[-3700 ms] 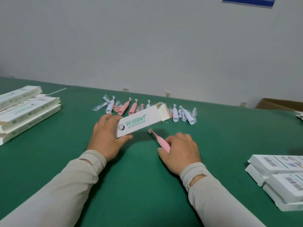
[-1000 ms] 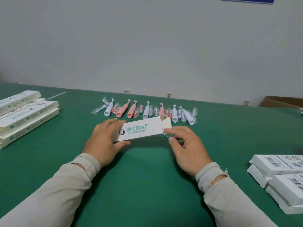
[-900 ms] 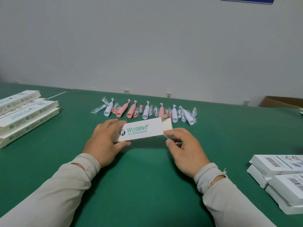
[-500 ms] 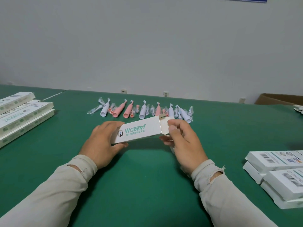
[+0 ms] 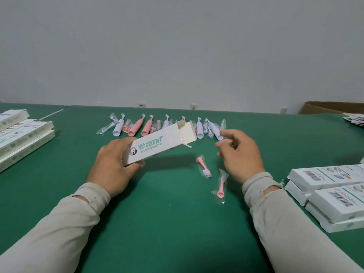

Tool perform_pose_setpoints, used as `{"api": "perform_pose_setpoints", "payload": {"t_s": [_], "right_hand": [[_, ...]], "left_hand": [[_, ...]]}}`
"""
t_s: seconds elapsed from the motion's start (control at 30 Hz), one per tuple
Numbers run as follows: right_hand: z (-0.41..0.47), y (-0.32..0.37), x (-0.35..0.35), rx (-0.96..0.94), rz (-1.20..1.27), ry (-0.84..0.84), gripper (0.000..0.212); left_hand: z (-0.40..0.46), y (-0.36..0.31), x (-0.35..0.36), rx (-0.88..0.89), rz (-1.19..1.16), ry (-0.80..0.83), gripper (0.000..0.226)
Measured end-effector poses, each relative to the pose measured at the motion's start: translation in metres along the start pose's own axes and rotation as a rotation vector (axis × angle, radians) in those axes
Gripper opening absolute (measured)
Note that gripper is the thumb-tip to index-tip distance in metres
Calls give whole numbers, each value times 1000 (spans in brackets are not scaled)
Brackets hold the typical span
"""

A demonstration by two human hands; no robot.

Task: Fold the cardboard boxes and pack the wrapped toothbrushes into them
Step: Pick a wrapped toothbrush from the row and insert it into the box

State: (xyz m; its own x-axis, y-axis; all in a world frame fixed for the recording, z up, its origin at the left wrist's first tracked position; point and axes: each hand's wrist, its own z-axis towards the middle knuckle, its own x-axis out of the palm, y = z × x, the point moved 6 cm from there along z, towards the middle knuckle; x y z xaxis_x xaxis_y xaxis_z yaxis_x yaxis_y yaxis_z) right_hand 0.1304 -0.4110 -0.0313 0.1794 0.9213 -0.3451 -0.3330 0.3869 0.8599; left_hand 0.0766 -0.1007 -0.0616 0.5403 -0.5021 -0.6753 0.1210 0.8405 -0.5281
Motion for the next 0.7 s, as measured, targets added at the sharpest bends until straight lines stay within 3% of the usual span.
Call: {"api": "perform_pose_setpoints", "payload": {"t_s": [0.07,0.2,0.47,0.6,0.7], "right_hand": [[8,-13,-19,65,-243,-56,11],[2,-27,-8,187,-428,150,16],[-20,-7,32,70,-946,288,34],[-18,1,25,76,-903,231,17],[-12,14,4,-31,-668,-19,10]], "left_hand": [[0,3,-1,-21,8,-8,61],[0,3,1,-27,25,11,60],[-2,-2,2,-23,23,28,59],[-4,-2,1,-32,42,21,59],[-2,1,-4,-66,91,-25,57]]}}
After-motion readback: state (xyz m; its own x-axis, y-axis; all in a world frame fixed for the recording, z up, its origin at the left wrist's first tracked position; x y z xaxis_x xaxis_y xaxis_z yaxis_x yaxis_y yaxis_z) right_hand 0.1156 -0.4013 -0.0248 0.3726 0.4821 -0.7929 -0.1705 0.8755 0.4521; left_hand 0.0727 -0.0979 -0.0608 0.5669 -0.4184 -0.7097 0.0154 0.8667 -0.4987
